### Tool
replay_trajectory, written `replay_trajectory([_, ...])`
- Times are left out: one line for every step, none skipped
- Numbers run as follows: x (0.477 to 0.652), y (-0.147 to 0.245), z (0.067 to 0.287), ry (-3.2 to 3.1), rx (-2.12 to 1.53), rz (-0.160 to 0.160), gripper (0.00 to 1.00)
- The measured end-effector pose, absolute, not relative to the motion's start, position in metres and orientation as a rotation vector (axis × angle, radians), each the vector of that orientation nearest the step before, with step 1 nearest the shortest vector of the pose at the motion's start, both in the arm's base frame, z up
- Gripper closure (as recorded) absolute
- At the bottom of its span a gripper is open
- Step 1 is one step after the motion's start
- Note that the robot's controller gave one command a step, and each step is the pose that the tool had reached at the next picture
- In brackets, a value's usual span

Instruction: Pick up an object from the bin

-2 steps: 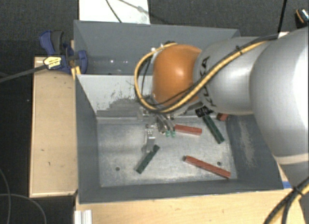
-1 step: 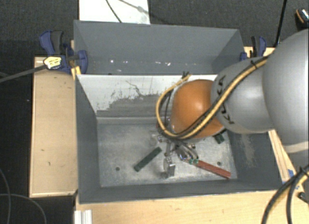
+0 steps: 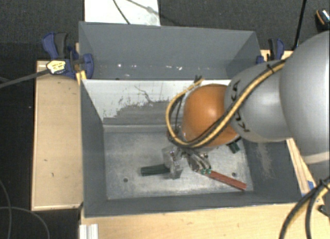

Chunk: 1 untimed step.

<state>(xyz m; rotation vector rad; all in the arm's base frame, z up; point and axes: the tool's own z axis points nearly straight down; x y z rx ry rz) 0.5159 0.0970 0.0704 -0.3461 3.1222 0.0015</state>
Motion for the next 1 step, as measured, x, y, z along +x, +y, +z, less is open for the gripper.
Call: replay_trajectory([0.5316,0.1155,0.2248,3.034,-0.778,0.0,1.0])
